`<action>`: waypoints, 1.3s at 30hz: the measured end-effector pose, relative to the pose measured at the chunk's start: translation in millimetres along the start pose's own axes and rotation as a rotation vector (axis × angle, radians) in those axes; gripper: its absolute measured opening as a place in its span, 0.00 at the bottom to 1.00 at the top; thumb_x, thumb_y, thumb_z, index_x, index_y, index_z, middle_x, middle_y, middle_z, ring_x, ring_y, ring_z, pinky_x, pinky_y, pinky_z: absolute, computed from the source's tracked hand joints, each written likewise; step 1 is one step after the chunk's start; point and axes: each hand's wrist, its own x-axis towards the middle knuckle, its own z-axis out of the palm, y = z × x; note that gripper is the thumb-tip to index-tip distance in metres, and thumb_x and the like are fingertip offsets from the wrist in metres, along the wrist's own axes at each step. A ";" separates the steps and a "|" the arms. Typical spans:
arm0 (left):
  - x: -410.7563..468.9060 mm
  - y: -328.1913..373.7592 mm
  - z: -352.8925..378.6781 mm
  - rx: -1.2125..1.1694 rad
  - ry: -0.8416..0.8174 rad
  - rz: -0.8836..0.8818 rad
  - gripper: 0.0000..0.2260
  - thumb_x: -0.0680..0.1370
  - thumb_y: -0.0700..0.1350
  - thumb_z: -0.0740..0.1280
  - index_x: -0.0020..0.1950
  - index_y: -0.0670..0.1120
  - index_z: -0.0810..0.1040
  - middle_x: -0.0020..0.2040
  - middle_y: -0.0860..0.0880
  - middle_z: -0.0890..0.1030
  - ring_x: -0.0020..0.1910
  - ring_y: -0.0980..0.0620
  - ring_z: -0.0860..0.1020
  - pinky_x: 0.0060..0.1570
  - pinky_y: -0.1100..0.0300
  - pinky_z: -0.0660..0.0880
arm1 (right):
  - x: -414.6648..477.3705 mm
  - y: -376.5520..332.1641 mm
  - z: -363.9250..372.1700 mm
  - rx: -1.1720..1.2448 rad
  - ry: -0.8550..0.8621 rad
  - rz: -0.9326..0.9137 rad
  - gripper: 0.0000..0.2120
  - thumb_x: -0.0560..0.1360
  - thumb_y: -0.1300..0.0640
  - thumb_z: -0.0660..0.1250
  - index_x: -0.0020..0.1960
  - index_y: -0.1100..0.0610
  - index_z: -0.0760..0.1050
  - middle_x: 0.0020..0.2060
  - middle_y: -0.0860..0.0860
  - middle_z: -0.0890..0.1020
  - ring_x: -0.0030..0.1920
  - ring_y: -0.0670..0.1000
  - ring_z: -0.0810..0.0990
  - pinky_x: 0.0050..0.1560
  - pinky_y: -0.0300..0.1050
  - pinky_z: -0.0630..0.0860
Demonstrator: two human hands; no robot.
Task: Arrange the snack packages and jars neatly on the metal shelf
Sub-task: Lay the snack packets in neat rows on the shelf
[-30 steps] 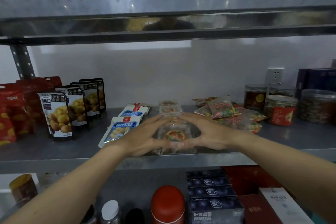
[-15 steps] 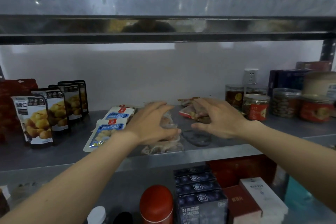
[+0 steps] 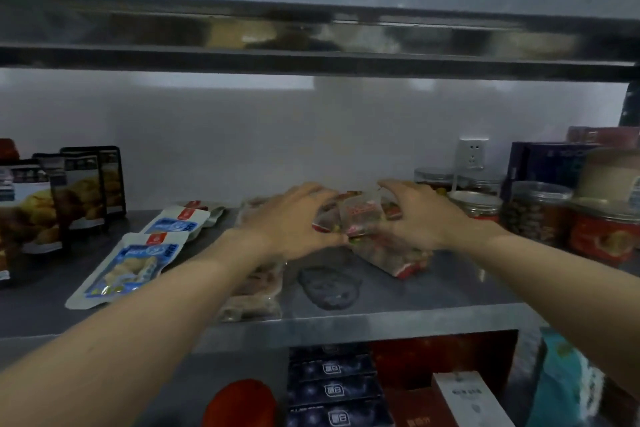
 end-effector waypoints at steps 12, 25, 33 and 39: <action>85.4 43.4 38.8 -0.574 -0.008 -0.416 0.22 0.76 0.43 0.70 0.69 0.46 0.71 0.55 0.55 0.72 0.53 0.55 0.71 0.34 0.76 0.67 | 74.2 51.1 50.3 0.579 -0.079 0.065 0.33 0.68 0.48 0.77 0.67 0.58 0.69 0.59 0.53 0.80 0.59 0.54 0.79 0.62 0.47 0.75; 70.0 77.0 38.3 -1.244 0.412 -0.493 0.23 0.72 0.40 0.74 0.65 0.50 0.72 0.49 0.49 0.83 0.41 0.56 0.83 0.33 0.67 0.77 | 33.5 54.6 25.7 1.432 0.132 0.093 0.39 0.67 0.69 0.76 0.73 0.53 0.64 0.56 0.52 0.79 0.51 0.46 0.82 0.39 0.36 0.80; 48.3 106.2 58.3 -1.478 0.405 -0.440 0.15 0.71 0.35 0.73 0.57 0.45 0.78 0.49 0.46 0.85 0.47 0.48 0.84 0.46 0.55 0.80 | 8.3 68.1 27.2 1.535 0.029 0.096 0.22 0.70 0.65 0.73 0.63 0.62 0.76 0.51 0.57 0.85 0.50 0.55 0.85 0.53 0.50 0.81; 36.4 110.1 50.7 -1.508 0.412 -0.435 0.14 0.68 0.39 0.75 0.53 0.42 0.82 0.46 0.45 0.86 0.46 0.46 0.84 0.49 0.53 0.79 | -3.8 83.9 1.8 1.380 -0.107 -0.004 0.20 0.63 0.66 0.75 0.55 0.59 0.81 0.47 0.55 0.86 0.48 0.53 0.85 0.49 0.47 0.82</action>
